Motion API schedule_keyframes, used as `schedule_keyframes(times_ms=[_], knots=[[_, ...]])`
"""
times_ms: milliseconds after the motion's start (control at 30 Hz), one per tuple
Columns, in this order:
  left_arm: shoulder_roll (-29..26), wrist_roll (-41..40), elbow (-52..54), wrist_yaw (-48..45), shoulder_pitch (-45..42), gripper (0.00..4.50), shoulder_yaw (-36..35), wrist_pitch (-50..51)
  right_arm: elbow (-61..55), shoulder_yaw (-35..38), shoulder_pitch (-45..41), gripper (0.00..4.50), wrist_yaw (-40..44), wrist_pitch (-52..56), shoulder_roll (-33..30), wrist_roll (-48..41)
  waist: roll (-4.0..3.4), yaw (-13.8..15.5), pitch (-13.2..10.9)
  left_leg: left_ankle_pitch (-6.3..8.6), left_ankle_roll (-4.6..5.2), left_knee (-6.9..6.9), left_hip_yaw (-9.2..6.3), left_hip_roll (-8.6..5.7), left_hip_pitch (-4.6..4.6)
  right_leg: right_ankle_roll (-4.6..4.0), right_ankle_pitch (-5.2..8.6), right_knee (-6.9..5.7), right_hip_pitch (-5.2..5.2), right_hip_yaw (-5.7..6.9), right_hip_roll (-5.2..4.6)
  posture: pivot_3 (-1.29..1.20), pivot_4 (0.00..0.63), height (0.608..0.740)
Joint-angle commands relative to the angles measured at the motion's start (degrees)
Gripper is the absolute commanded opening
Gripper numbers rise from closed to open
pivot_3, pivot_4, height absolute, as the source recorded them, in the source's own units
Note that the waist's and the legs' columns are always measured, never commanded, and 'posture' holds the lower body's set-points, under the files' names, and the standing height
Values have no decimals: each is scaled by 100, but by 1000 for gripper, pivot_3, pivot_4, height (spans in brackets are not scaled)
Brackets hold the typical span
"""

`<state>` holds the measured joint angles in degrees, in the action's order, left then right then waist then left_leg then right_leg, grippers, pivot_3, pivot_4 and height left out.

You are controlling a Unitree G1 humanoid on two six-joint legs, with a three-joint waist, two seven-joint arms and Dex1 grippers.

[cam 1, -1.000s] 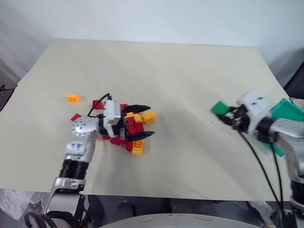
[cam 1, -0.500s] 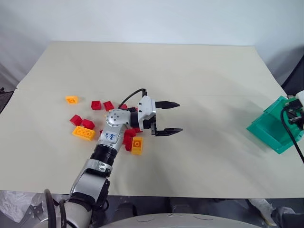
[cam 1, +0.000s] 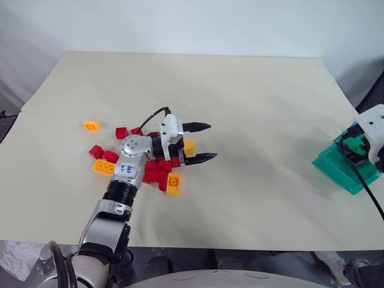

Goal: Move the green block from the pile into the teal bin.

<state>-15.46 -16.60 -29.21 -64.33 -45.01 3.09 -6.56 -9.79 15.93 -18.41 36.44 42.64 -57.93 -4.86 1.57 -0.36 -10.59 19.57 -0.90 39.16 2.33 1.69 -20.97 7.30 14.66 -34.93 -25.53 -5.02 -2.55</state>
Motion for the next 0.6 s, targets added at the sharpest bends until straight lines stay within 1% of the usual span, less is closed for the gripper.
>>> schedule_keyframes(times_ms=[33, 133, 200, 233, 300, 433, 533, 600], knots=[[-574, -64, 513, 236, 2, 4500, -292, 716, -918, 48, -206, 4472, 839, 52, 195, -1062, 1, -11, 0, 0, 0, 0, 0, 0, 1, 0, 0, -2, 0, 0, 0, 0, 150, 740], [-1252, -134, 1066, 207, 379, 4500, -461, 1267, -1199, -118, -142, 4472, 1521, -2, 287, -1714, 1, -93, -1, 0, 0, -2, -12, 11, -1, 0, -1, -17, 0, 6, 11, 0, 150, 740], [-1532, -399, 1474, 110, 628, 4500, -623, 1614, -1182, -159, -144, 4472, 1681, 88, 377, -2025, 1, -109, -1, 0, 0, -5, -15, 11, -3, 0, -1, -19, 0, 11, 5, 0, 150, 740], [-1644, -502, 1639, 113, 752, 4500, -731, 1741, -1151, -217, -100, 4472, 1735, -9, 395, -2043, 1, -113, -1, 0, 0, -5, -15, 9, -7, 0, -1, -17, 0, 12, -2, 0, 150, 740], [-1983, -634, 1979, 117, 1204, 4500, -1039, 1916, -1148, -281, 366, 4472, 2226, -927, 470, -1978, 4, -71, 1, 3, 6, 0, -15, -1, -16, 5, -4, -12, 0, 13, -18, 0, 150, 740], [-2646, -805, 2439, -37, 2269, 4500, -1549, 2070, -741, -443, 944, 4472, 3028, -1578, 419, -2101, 4, -83, 1, 16, 21, 0, -12, 4, -17, 6, -4, 4, 2, 15, -15, 0, 150, 740], [-2886, -979, 2603, -98, 2822, 4500, -1929, 2055, -414, -542, 985, 4472, 3308, -1957, 443, -2076, 5, -116, 0, 16, 22, 0, -8, 4, -11, 6, -4, 1, 3, 13, -21, 0, 150, 740], [-3001, -1067, 2702, -27, 3183, 4500, -2273, 2044, -118, -602, 790, 4472, 3283, -2070, 553, -2070, 5, -119, 0, 16, 22, 1, -7, 4, -6, 5, -6, -4, 3, 13, -22, 0, 150, 740]])
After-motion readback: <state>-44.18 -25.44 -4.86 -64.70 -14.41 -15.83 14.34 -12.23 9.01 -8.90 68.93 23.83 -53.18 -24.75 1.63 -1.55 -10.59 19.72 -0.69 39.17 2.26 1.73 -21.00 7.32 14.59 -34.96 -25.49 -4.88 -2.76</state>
